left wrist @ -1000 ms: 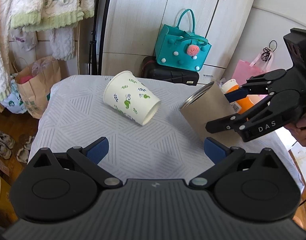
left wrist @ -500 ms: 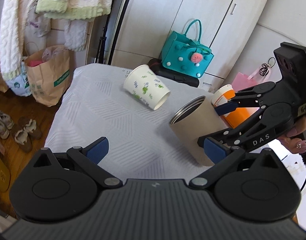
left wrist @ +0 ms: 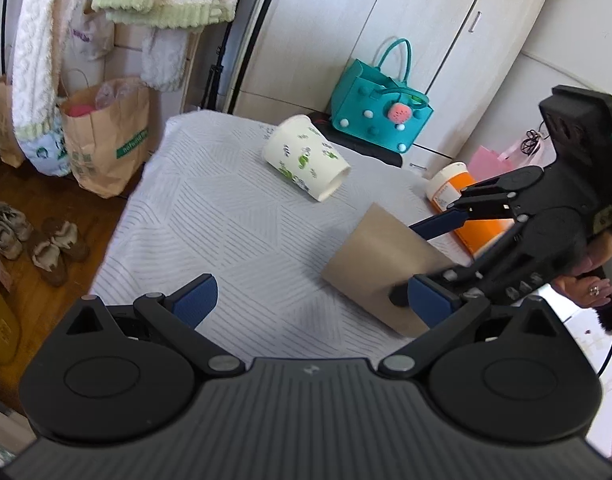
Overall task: Flip cup upright
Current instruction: 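Rotate the tan cup upright with the right gripper while the left tool approaches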
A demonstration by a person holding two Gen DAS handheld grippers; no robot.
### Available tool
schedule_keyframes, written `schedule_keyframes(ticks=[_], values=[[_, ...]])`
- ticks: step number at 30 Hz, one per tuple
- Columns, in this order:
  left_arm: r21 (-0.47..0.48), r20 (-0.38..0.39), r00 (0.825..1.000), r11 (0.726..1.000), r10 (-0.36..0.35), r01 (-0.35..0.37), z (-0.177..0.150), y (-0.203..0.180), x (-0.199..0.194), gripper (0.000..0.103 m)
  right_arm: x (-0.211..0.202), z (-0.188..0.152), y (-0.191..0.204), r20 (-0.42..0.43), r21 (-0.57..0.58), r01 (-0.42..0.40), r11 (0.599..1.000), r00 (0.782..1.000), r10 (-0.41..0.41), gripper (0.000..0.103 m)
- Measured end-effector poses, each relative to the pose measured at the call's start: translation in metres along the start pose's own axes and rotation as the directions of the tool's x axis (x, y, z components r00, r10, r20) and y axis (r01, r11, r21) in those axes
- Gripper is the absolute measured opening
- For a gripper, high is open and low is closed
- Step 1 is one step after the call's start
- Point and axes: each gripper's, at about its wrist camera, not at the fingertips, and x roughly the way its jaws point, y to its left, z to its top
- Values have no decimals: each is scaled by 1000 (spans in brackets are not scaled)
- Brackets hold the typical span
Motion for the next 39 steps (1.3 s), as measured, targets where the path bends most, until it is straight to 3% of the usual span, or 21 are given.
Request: schedule_keyframes(ticks=[2,6,9,17,22,24,31,32,37,39], values=[[-36,-28,999,999,-33,32,-2,-1,6,103,-7,-5,2,11,-33,-17,999,1000,17,91],[-117,-69,987,984,-144,135,-4,-6,25,103,-20,-17,5,14,-74,-17,997,1000,18,91],[-163,-47,975,965,-215,205,-6,-13,36,103,-24,-26,5,12,-92,-9,996,1000,10,91],[-261,-93,961,938,-259,227,-6,-22,70,100,-30,-43,-4,30,-110,-2,994,1000,5,91],[-265,-89,970,944,-226,196,-4,-24,81,94,-24,-42,-8,39,-110,-42,993,998,46,91],[-257,-83,976,951,-199,172,-3,-26,84,84,-20,-42,-10,47,-105,-52,993,997,57,91],[-308,-84,970,931,-230,194,-4,-17,90,85,-4,-34,-20,54,-39,-93,995,994,95,90],[-303,-79,970,933,-229,196,-4,-18,91,85,-2,-33,-21,56,-27,-105,994,993,106,84],[-218,-96,964,951,-247,221,-4,-33,96,87,-5,-42,-23,78,-20,-87,996,993,89,84],[-174,-88,965,958,-246,229,-4,-41,97,83,-10,-51,-29,101,11,-86,996,991,85,84]])
